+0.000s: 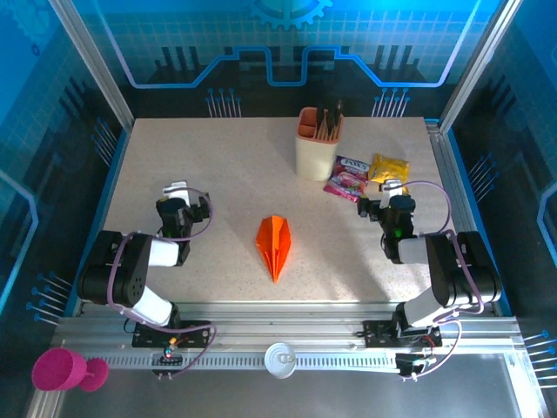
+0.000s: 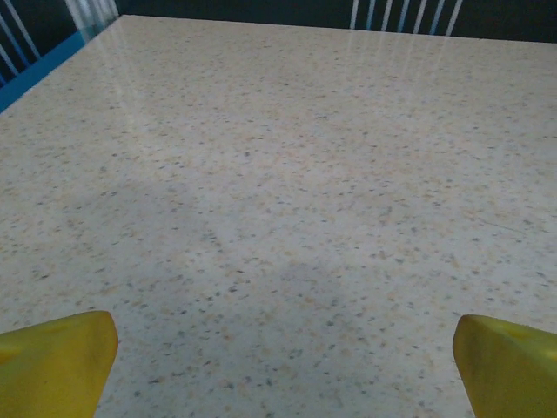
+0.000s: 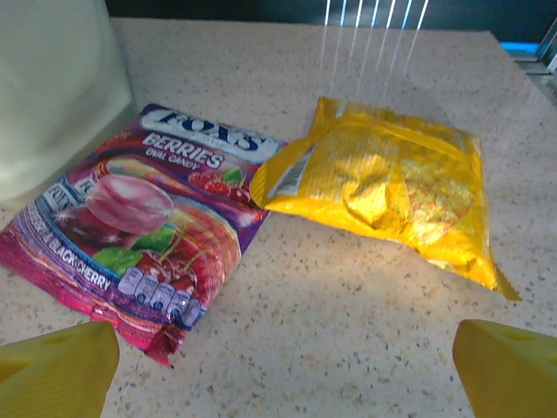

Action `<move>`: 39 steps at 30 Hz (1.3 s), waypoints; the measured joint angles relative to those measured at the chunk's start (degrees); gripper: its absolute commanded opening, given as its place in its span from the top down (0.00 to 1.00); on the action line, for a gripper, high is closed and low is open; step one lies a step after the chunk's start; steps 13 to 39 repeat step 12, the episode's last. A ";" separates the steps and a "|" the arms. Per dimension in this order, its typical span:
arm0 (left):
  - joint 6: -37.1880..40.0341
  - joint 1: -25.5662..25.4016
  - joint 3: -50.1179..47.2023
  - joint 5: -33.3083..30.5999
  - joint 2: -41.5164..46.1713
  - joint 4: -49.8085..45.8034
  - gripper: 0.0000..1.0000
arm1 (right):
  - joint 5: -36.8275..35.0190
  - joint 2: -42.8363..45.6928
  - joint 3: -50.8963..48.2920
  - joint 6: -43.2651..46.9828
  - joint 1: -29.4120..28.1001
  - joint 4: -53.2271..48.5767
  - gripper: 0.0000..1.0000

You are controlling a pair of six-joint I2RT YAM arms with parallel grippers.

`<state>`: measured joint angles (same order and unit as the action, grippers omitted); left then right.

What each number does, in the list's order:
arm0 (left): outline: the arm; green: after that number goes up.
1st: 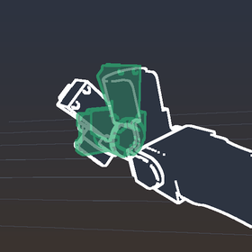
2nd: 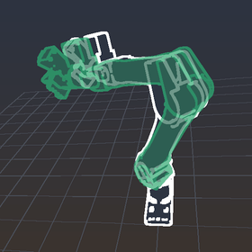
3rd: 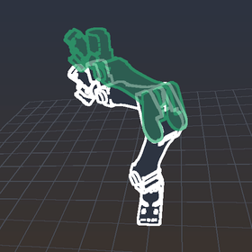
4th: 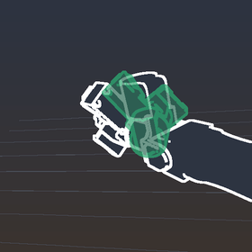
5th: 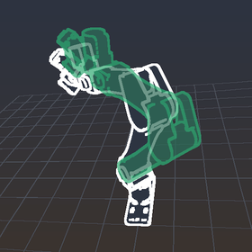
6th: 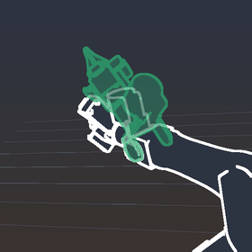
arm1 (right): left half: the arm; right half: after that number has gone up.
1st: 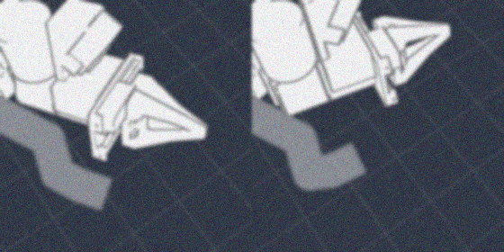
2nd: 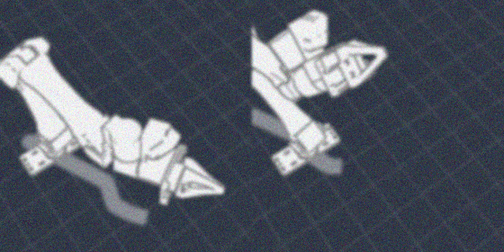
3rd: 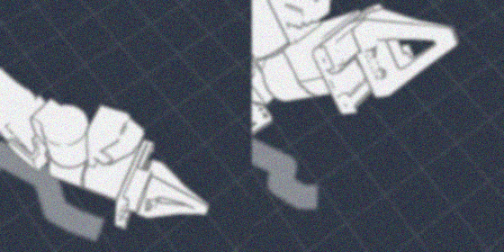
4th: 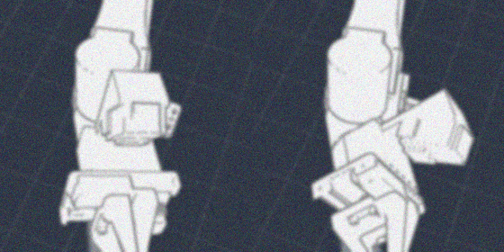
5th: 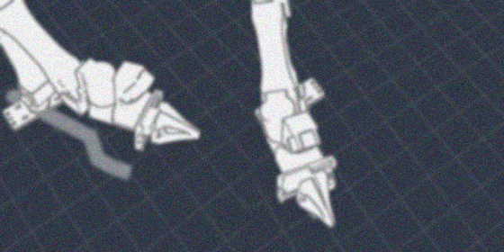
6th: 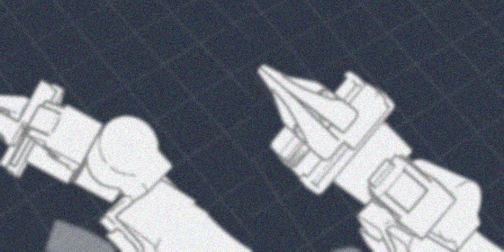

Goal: Fold a paper plane with a square sheet of paper (pick it up from the middle)

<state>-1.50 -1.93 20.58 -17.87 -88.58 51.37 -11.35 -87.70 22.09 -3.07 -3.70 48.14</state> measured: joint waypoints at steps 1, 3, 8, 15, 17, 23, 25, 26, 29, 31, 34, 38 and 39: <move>0.00 -0.04 0.00 0.70 0.00 0.35 0.00 | -0.20 0.00 0.00 0.20 -0.26 0.22 0.01; 0.00 -0.04 0.00 1.31 0.00 0.76 0.00 | -0.48 0.00 0.00 0.57 -0.57 0.46 0.01; 0.00 -0.04 0.00 2.16 0.00 1.31 0.00 | -0.35 0.00 0.00 1.03 -0.76 0.55 0.01; 0.13 -0.24 0.00 2.32 0.00 1.64 0.00 | 0.04 0.00 0.00 1.09 -0.66 0.55 0.01; 0.13 -0.24 0.00 2.32 0.00 1.64 0.00 | 0.04 0.00 0.00 1.09 -0.66 0.55 0.01; 0.13 -0.24 0.00 2.32 0.00 1.64 0.00 | 0.04 0.00 0.00 1.09 -0.66 0.55 0.01; 0.13 -0.24 0.00 2.32 0.00 1.64 0.00 | 0.04 0.00 0.00 1.09 -0.66 0.55 0.01; 0.13 -0.24 0.00 2.32 0.00 1.64 0.00 | 0.04 0.00 0.00 1.09 -0.66 0.55 0.01; 0.13 -0.24 0.00 2.32 0.00 1.64 0.00 | 0.04 0.00 0.00 1.09 -0.66 0.55 0.01; 0.13 -0.24 0.00 2.32 0.00 1.64 0.00 | 0.04 0.00 0.00 1.09 -0.66 0.55 0.01; 0.13 -0.24 0.00 2.32 0.00 1.64 0.00 | 0.04 0.00 0.00 1.09 -0.66 0.55 0.01; 0.13 -0.24 0.00 2.32 0.00 1.64 0.00 | 0.04 0.00 0.00 1.09 -0.66 0.55 0.01; 0.13 -0.24 0.00 2.32 0.00 1.64 0.00 | 0.04 0.00 0.00 1.09 -0.66 0.55 0.01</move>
